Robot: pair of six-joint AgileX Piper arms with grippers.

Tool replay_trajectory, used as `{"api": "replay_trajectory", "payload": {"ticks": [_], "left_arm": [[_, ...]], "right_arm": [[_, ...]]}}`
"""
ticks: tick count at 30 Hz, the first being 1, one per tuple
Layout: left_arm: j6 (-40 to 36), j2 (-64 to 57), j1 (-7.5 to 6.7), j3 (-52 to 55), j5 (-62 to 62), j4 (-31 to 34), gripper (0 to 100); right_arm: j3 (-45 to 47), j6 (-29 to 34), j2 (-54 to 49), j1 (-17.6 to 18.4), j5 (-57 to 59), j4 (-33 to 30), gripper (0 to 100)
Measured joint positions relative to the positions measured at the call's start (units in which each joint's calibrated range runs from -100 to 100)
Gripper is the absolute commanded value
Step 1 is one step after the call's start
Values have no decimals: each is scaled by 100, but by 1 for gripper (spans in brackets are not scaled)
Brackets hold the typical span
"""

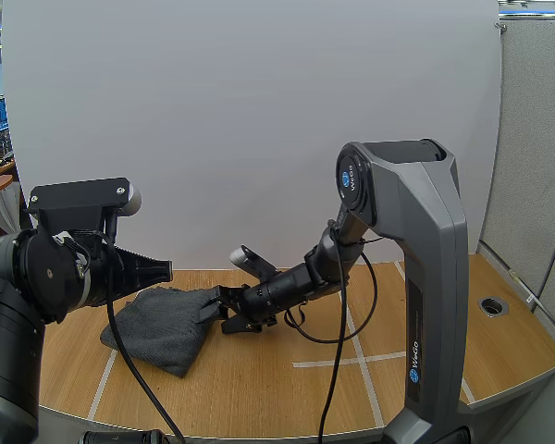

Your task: Fold the towel

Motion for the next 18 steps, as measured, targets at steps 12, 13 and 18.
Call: {"api": "replay_trajectory", "payload": {"ticks": [12,13,18], "left_arm": [[0,0,0,0,0,0,0],[0,0,0,0,0,0,0],[0,0,0,0,0,0,0]], "right_arm": [[-93,0,44,401,-533,330,100],[-93,0,44,410,-533,364,100],[-173,0,57,436,-628,469,100]]}}
